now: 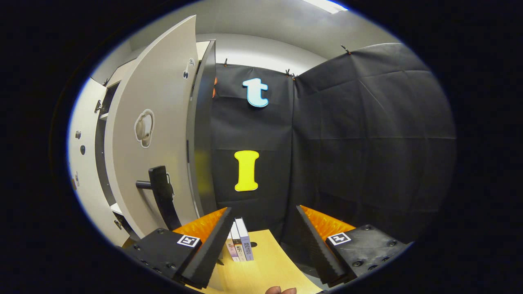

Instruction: Grab one shoe with the right hand and put it into the shoe cabinet, grab the other shoe with the left hand and put it into the shoe cabinet; then close the right door with the right hand and the left door with the left hand.

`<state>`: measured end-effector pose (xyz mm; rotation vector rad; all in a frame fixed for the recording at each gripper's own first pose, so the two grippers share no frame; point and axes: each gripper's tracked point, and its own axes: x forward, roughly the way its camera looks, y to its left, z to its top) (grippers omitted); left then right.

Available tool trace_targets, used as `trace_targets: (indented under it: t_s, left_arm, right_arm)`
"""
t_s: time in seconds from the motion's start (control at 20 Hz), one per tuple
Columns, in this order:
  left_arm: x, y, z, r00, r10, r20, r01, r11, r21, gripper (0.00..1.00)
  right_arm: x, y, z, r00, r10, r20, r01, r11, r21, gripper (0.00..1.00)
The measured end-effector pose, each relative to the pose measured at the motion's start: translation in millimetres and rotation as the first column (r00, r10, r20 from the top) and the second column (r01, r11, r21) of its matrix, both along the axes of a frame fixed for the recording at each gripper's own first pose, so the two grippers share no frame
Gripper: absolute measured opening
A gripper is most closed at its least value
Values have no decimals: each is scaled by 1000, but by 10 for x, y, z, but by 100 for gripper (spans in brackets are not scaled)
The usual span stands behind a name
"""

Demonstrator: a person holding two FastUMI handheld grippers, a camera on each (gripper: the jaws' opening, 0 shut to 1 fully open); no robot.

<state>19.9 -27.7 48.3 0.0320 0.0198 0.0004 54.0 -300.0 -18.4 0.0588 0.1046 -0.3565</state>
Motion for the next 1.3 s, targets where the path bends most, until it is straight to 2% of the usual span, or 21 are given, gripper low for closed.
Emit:
trace_targets:
  t_s: [0.3, 0.45, 0.65, 0.9, 1.15, 1.3]
  left_arm:
    - [-92, 195, -127, 999, 11, -37, -11, 1000, -14, 96]
    - [-115, 319, -134, 999, 21, -33, -22, 1000, -16, 96]
    - [-132, 464, -146, 999, 27, -35, -28, 1000, -12, 96]
    - [-149, 629, -146, 999, 29, -34, -30, 999, -13, 96]
    - [-222, 847, -58, 999, 43, -13, -43, 999, -12, 96]
    - [-250, 986, -49, 998, 57, -9, -57, 998, -13, 96]
  right_arm:
    - [120, 253, -146, 998, 51, -22, -50, 998, 38, 98]
    - [121, 250, -183, 999, 38, -13, -37, 997, 69, 95]
    - [126, 416, -220, 998, 57, -12, -55, 991, 120, 97]
    - [207, 1083, -206, 989, 150, -1, -148, 981, 127, 97]
    - [428, 1719, -170, 975, 223, 2, -222, 972, 79, 97]
    - [482, 2032, -155, 963, 270, 1, -269, 959, 94, 98]
